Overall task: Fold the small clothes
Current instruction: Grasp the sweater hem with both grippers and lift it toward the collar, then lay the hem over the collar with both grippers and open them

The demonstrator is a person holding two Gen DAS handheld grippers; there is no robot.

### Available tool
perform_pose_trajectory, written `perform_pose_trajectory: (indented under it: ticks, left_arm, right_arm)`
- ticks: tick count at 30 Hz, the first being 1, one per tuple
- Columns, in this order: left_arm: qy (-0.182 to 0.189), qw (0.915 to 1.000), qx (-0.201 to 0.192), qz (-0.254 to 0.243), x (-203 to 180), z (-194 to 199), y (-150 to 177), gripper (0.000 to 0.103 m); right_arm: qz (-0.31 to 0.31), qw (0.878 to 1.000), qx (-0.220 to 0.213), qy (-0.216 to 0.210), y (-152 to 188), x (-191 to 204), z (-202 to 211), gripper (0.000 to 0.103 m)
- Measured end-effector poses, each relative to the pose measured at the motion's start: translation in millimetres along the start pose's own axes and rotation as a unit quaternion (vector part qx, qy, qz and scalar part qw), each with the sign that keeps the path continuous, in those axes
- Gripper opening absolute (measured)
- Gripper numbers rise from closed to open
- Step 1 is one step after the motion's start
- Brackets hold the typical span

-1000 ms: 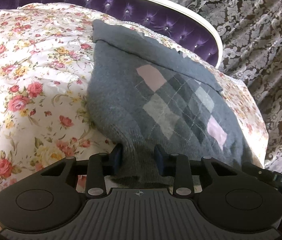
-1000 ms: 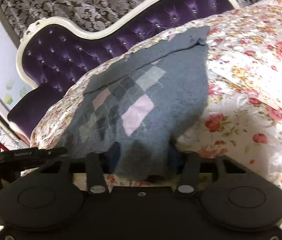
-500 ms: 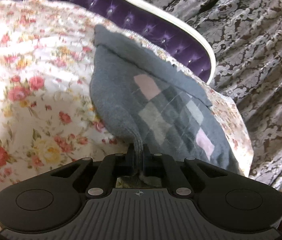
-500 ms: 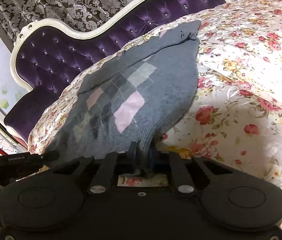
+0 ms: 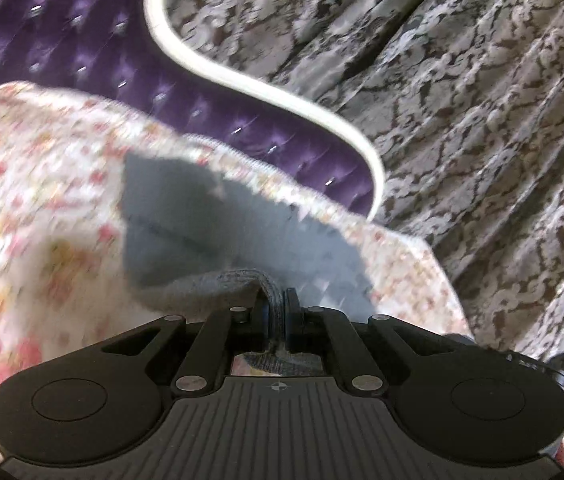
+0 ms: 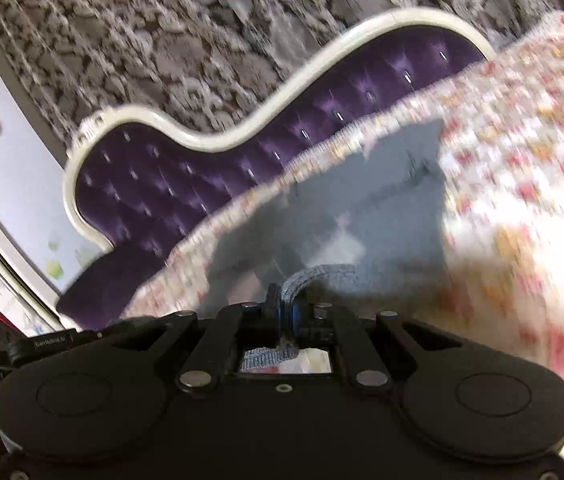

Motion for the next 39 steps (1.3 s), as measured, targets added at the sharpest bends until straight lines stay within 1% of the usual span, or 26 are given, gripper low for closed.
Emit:
perform_pose_trajectory:
  ticks: [3, 5, 8, 11, 12, 14, 16, 20, 24, 27, 28, 30, 31, 33, 34, 36, 37, 38, 39]
  left_arm:
    - [0.015, 0.9998, -0.01, -0.007, 0, -11, -32, 0.006]
    - [0.016, 0.9995, -0.023, -0.012, 2, -21, -55, 0.006]
    - [0.004, 0.9987, -0.042, -0.027, 8, -44, -87, 0.006]
    - [0.008, 0.999, -0.042, -0.01, 22, -77, -112, 0.006]
    - [0.004, 0.9991, -0.041, -0.004, 27, -88, -119, 0.006]
    - [-0.005, 0.9994, -0.034, 0.008, 39, -117, -131, 0.006]
    - [-0.016, 0.9993, -0.029, 0.02, 53, -135, -139, 0.006]
    - [-0.035, 0.9986, -0.01, 0.039, 76, -176, -152, 0.006]
    - [-0.055, 0.9972, 0.013, 0.048, 93, -210, -160, 0.006]
    - [-0.072, 0.9953, 0.024, 0.059, 106, -228, -163, 0.008]
    - [-0.079, 0.9946, 0.028, 0.062, 109, -233, -163, 0.01]
    - [-0.1, 0.9927, 0.026, 0.062, 114, -240, -165, 0.011]
    - [-0.109, 0.9918, 0.026, 0.061, 116, -243, -167, 0.022]
    - [-0.129, 0.9897, 0.027, 0.055, 119, -244, -172, 0.035]
    - [-0.135, 0.989, 0.024, 0.055, 120, -241, -175, 0.036]
    - [-0.134, 0.9894, 0.014, 0.055, 118, -231, -178, 0.037]
    - [-0.131, 0.9899, 0.011, 0.051, 116, -225, -179, 0.04]
    - [-0.133, 0.9901, 0.011, 0.045, 112, -218, -178, 0.042]
    - [-0.135, 0.9902, 0.013, 0.036, 108, -212, -177, 0.043]
  right_arm:
    - [-0.001, 1.0, -0.019, -0.015, -33, 0, -9, 0.012]
    - [0.001, 0.999, -0.032, -0.021, -55, -2, -20, 0.012]
    - [0.01, 0.999, -0.05, -0.014, -89, -6, -42, 0.012]
    - [0.017, 0.998, -0.057, -0.004, -117, -14, -69, 0.012]
    - [0.02, 0.998, -0.057, 0.001, -125, -19, -81, 0.012]
    - [0.019, 0.998, -0.056, 0.011, -137, -31, -103, 0.012]
    - [0.011, 0.998, -0.051, 0.022, -147, -45, -127, 0.012]
    - [-0.007, 0.998, -0.035, 0.057, -162, -73, -172, 0.012]
    - [-0.031, 0.996, -0.017, 0.084, -172, -97, -203, 0.012]
    - [-0.036, 0.994, -0.002, 0.106, -172, -107, -219, 0.012]
    - [-0.036, 0.993, 0.001, 0.112, -172, -109, -223, 0.012]
    - [-0.035, 0.992, 0.006, 0.122, -172, -111, -229, 0.012]
    - [-0.036, 0.991, 0.009, 0.127, -172, -113, -231, 0.012]
    - [-0.043, 0.99, 0.015, 0.135, -174, -117, -237, 0.012]
    - [-0.049, 0.989, 0.019, 0.136, -175, -119, -239, 0.012]
    - [-0.054, 0.989, 0.02, 0.136, -177, -122, -240, 0.012]
    - [-0.052, 0.989, 0.018, 0.136, -179, -123, -239, 0.015]
    - [-0.048, 0.99, 0.015, 0.135, -180, -122, -237, 0.018]
    - [-0.043, 0.989, 0.008, 0.139, -181, -119, -233, 0.026]
Point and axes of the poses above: each gripper's, at about its wrist camera, not at the fingertips, and z roughly against the way its jaws point, x to its left, y to its underside, the point moved 1 cm from there along -z, roughly the way its jaws point, and after that the axes turned 10 degrees about x, right-handed, at the moved point
